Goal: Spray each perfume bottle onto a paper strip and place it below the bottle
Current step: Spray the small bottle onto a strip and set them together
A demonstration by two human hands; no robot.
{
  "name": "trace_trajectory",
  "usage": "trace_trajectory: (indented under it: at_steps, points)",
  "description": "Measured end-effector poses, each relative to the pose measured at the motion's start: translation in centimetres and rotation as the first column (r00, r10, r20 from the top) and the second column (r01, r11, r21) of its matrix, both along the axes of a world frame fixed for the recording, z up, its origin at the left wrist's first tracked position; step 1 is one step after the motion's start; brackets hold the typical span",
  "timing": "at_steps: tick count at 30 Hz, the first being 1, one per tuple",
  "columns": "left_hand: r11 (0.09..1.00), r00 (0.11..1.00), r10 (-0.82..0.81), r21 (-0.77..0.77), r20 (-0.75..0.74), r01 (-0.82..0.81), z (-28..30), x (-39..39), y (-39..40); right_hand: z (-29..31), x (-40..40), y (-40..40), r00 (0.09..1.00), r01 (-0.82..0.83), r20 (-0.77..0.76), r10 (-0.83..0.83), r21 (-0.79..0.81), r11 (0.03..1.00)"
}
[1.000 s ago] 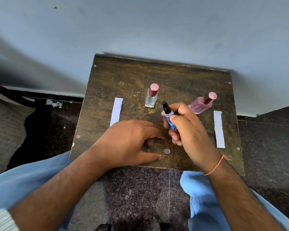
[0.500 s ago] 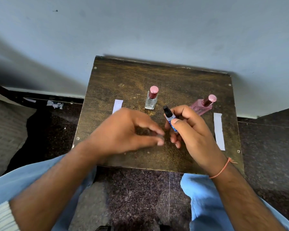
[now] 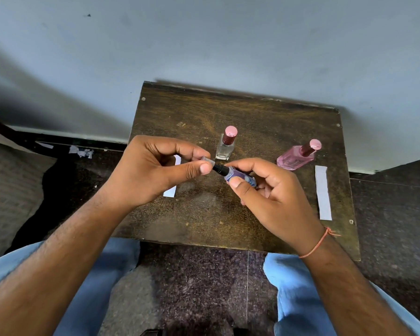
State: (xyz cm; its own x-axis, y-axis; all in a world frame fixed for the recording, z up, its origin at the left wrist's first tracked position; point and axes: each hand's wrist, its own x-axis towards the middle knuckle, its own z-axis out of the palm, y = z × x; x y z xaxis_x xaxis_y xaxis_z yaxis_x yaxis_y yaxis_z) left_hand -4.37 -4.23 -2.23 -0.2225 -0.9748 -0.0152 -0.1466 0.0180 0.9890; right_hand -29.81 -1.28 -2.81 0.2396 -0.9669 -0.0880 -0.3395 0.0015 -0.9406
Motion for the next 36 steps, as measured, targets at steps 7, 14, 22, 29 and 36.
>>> trace_trajectory:
  at_steps: [7,14,22,29,36]
  points:
    - [0.999,0.999,-0.046,-0.001,0.013,0.046,0.1,1.5,0.3,-0.3,1.3,0.0,0.998,-0.014,-0.06,0.007,-0.11,0.994]
    - [0.998,1.0,-0.027,0.053,-0.005,0.027,0.2,2.5,0.6,-0.4,2.6,-0.1,0.997,-0.04,-0.066,0.029,-0.171,0.984]
    - [0.998,0.997,-0.056,0.029,-0.055,0.058,-0.1,2.6,1.0,0.0,4.0,-0.3,0.99,-0.036,0.138,0.033,0.018,0.999]
    - [0.992,0.995,-0.092,0.089,-0.032,0.095,-0.7,3.1,0.8,-0.2,5.7,-0.4,0.976,-0.03,0.218,0.014,0.073,0.997]
    - [0.992,0.999,0.0,0.127,-0.043,0.006,-0.3,3.6,0.7,-0.9,6.4,-0.3,0.972,-0.048,0.235,0.025,0.09,0.995]
